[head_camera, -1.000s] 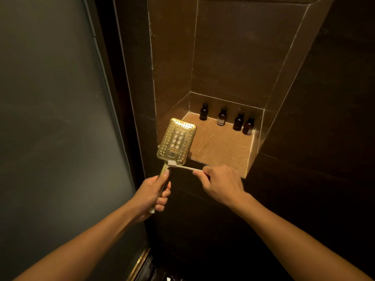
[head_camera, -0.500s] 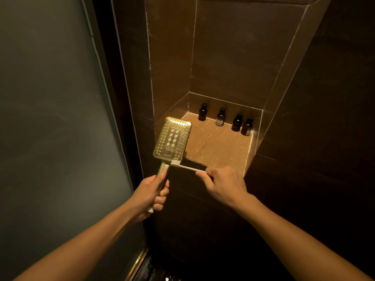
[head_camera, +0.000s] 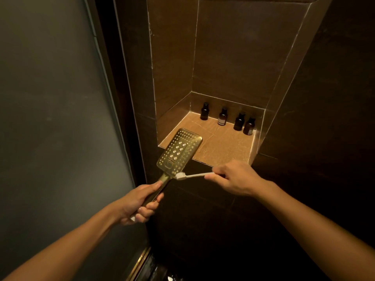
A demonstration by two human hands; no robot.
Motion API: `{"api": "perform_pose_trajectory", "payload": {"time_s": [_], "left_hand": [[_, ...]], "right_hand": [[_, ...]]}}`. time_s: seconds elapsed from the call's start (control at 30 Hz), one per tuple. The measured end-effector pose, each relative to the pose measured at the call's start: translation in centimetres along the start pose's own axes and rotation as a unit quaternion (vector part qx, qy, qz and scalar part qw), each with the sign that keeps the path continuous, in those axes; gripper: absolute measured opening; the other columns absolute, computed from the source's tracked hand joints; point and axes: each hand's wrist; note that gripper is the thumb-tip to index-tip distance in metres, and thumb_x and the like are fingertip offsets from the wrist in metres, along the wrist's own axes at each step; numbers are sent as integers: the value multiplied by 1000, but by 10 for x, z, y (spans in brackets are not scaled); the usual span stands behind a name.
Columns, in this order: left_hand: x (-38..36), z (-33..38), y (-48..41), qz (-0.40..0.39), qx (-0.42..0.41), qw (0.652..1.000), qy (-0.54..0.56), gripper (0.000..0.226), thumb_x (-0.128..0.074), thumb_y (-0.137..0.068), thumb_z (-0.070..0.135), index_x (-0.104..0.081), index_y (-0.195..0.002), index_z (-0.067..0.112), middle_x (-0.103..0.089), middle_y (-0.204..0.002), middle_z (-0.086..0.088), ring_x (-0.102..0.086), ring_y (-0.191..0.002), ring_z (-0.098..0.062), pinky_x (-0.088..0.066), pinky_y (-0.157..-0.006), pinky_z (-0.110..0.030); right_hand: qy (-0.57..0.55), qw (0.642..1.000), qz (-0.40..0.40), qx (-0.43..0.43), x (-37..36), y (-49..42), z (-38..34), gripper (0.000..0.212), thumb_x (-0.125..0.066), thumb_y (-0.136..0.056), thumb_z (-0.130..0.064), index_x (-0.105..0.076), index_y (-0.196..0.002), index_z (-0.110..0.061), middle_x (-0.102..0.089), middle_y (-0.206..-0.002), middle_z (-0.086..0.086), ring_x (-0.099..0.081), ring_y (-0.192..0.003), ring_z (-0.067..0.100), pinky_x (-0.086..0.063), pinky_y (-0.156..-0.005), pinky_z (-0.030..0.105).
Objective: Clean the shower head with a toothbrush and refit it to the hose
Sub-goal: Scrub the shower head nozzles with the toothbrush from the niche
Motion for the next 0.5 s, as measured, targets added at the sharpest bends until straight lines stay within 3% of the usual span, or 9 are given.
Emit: {"api": "perform_pose_trajectory", "payload": {"time_s": [0.13,0.23,0.33,0.43,0.5], "left_hand": [[8,-4,5,27,0,1000,9,44,-79,-73,56,-61,-76,15,-38,-54,1,-29,-32,-5,-30,-31,-12],[12,-9,8,27,1,999,37,44,-78,-75,54,-61,-76,14,-38,-54,1,-29,-31,-4,-30,-31,-12],[13,-13,11,7,9,998,59,43,-79,-75,53,-61,-77,14,-38,-53,2,-29,-31,-4,-30,-30,-13],[11,-12,15,0,10,998,67,41,-77,-76,52,-62,-76,14,-37,-53,2,-29,-31,-4,-31,-29,-12],[10,-12,16,2,10,998,68,39,-73,-79,52,-62,-75,14,-37,-53,2,-29,-31,-3,-31,-29,-12]], "right_hand": [[-30,999,7,-44,17,-6,-1,62,-28,-86,-79,-59,-71,-27,-57,-61,-5,-53,-52,6,-44,-51,25],[-118,991,-21,-58,-6,-4,-19,54,-37,-91,-69,-61,-73,-25,-55,-61,-6,-51,-50,3,-43,-51,25],[-168,983,-36,-62,-21,-1,-27,51,-40,-94,-63,-62,-73,-22,-55,-63,-3,-50,-53,7,-44,-55,34],[-257,961,-1,-104,-20,-1,-26,51,-42,-92,-62,-61,-70,-20,-51,-61,-5,-46,-51,6,-39,-52,30],[-247,964,-26,-99,-26,0,-30,54,-43,-92,-63,-62,-70,-17,-52,-61,-6,-47,-52,8,-39,-53,29]]}}
Point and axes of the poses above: each hand's wrist, its own y-axis away from the middle knuckle, its own x-axis out of the back of the hand, z = x × y
